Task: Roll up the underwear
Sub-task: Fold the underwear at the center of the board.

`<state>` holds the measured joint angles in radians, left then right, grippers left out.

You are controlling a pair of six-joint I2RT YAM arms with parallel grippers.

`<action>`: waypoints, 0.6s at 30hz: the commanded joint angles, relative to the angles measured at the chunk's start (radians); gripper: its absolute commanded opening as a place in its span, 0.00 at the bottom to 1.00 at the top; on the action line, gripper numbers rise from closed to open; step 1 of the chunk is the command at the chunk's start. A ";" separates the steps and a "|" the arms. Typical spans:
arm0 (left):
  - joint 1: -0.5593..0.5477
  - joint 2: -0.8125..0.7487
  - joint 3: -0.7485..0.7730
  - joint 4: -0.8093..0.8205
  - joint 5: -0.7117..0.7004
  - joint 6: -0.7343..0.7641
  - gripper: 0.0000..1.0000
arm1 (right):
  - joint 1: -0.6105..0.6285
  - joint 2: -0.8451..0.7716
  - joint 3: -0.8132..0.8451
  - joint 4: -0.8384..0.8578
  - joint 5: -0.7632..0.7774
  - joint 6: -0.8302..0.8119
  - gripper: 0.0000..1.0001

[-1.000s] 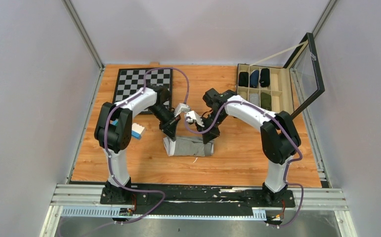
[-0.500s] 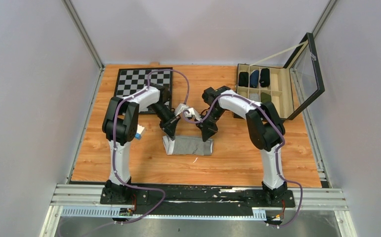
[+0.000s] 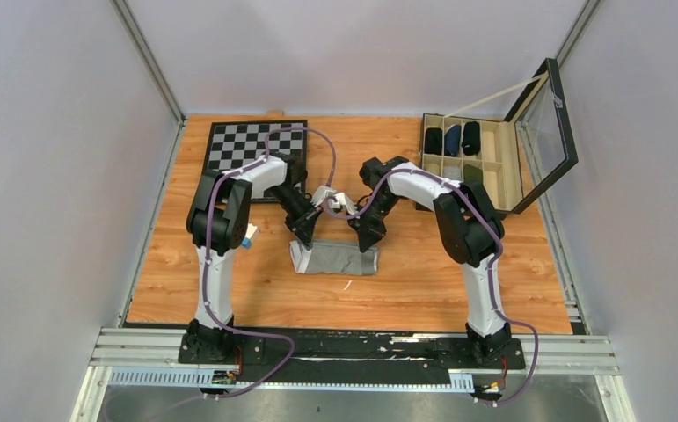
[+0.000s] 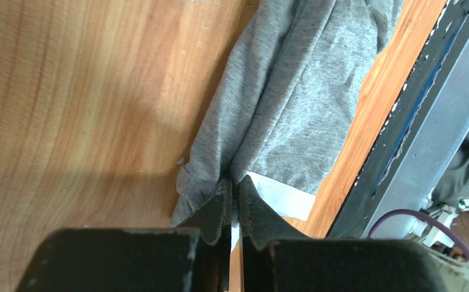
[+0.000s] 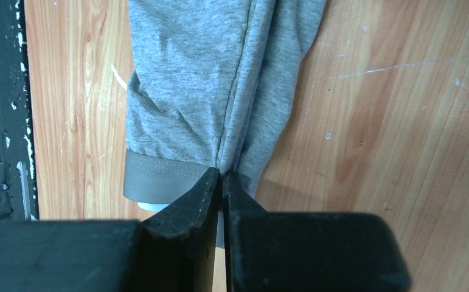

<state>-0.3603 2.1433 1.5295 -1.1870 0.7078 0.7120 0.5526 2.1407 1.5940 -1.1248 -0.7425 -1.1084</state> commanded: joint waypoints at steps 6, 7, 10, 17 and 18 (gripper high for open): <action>0.011 -0.022 0.032 0.070 0.029 -0.176 0.15 | -0.013 -0.053 -0.103 0.225 0.063 0.196 0.14; 0.011 -0.034 0.029 0.078 0.019 -0.193 0.16 | -0.013 -0.062 -0.121 0.258 0.084 0.227 0.16; 0.012 -0.058 0.023 0.092 -0.054 -0.253 0.16 | -0.013 -0.078 -0.150 0.305 0.127 0.290 0.18; 0.012 -0.170 -0.005 0.107 -0.219 -0.286 0.28 | -0.013 -0.103 -0.169 0.357 0.155 0.366 0.21; 0.012 -0.192 -0.009 0.119 -0.232 -0.290 0.30 | -0.013 -0.101 -0.172 0.365 0.159 0.376 0.21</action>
<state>-0.3569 2.0892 1.5265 -1.1122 0.5888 0.4671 0.5446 2.0609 1.4418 -0.8597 -0.6739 -0.7872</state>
